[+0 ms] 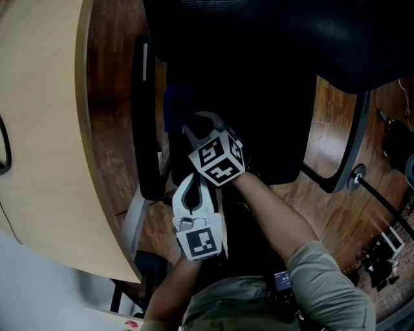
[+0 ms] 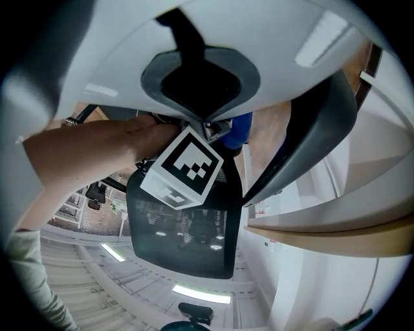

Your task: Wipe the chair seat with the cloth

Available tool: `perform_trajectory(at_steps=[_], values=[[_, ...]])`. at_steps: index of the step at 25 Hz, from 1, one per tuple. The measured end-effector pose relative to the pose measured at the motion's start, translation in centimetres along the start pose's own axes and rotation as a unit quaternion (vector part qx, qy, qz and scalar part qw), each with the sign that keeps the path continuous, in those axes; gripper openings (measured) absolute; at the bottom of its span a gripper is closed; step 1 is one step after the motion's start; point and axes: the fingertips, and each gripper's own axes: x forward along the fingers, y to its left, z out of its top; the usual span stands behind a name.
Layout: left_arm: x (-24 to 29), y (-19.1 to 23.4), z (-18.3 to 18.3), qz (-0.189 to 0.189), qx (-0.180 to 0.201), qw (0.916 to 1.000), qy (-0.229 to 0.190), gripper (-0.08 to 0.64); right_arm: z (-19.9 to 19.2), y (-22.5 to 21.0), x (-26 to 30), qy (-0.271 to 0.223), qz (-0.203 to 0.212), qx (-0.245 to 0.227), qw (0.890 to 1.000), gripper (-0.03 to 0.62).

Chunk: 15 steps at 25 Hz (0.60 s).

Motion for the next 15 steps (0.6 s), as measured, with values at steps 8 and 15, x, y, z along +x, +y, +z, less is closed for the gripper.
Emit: perform_trajectory(at_steps=[8, 15], values=[[1.1, -2.0, 0.6, -0.018, 0.018, 0.9997, -0.003, 0.005, -2.1, -3.5, -2.8, 0.0, -0.044, 0.038, 0.998, 0.078], [2.4, -6.2, 2.0, -0.057, 0.052, 0.997, -0.002, 0.005, -5.4, -8.8, -7.6, 0.001, -0.1, 0.088, 0.991, 0.077]])
